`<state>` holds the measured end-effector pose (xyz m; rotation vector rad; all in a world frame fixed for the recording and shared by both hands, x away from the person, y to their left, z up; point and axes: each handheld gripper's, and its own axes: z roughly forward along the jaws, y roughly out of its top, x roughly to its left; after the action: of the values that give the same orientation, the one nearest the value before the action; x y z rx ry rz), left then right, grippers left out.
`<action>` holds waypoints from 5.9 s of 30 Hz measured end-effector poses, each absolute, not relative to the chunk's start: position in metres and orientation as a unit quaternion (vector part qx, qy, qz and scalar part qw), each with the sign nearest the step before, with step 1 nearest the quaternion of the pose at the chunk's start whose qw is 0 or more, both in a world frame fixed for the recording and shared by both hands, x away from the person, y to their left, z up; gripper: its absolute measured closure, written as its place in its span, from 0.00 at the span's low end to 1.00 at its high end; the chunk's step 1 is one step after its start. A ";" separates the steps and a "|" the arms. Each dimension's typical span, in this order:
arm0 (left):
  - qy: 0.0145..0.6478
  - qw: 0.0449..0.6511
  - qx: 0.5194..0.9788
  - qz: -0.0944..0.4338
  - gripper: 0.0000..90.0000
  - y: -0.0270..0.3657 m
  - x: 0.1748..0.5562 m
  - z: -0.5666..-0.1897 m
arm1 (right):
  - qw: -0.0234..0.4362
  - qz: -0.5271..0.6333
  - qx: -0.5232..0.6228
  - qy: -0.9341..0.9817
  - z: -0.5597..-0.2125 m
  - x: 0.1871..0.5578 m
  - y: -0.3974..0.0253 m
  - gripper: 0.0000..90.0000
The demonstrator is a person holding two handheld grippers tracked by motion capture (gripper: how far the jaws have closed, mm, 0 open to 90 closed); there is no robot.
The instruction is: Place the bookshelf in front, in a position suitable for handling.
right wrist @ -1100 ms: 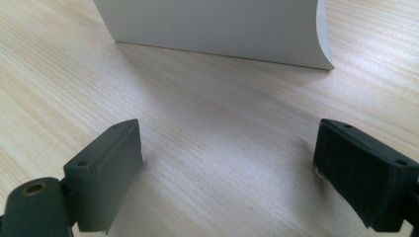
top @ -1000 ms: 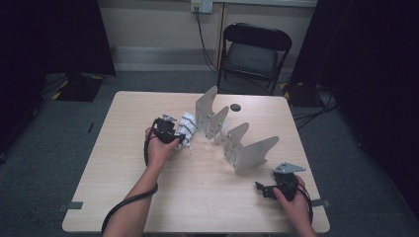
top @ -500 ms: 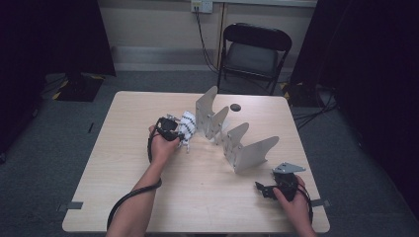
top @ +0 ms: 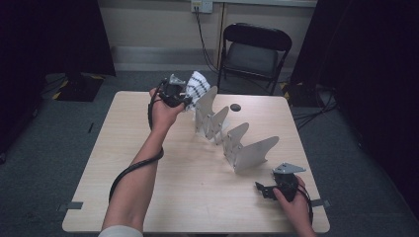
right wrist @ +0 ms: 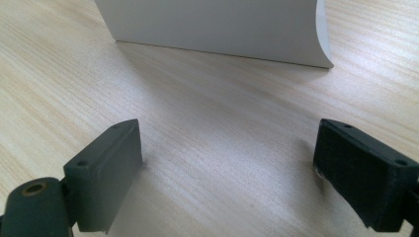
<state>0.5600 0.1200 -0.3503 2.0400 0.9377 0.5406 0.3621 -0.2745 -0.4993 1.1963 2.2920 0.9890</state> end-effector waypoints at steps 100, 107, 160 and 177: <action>0.363 0.419 0.811 0.188 0.88 0.109 0.591 -0.356 | 0.189 0.349 0.433 0.810 -0.499 0.359 -0.274 0.12; 0.366 0.409 0.815 0.186 0.88 0.106 0.596 -0.368 | 0.189 0.349 0.433 0.810 -0.499 0.359 -0.274 0.12; 0.361 0.401 0.818 0.201 0.88 0.100 0.607 -0.354 | 0.189 0.348 0.433 0.810 -0.499 0.359 -0.274 0.12; 0.389 0.366 0.833 0.146 0.88 0.106 0.586 -0.443 | 0.189 0.349 0.433 0.810 -0.499 0.359 -0.274 0.12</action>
<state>0.5859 0.1060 -0.4428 2.1407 0.9991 0.3751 0.3592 -0.2745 -0.4993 1.2165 2.2774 0.9802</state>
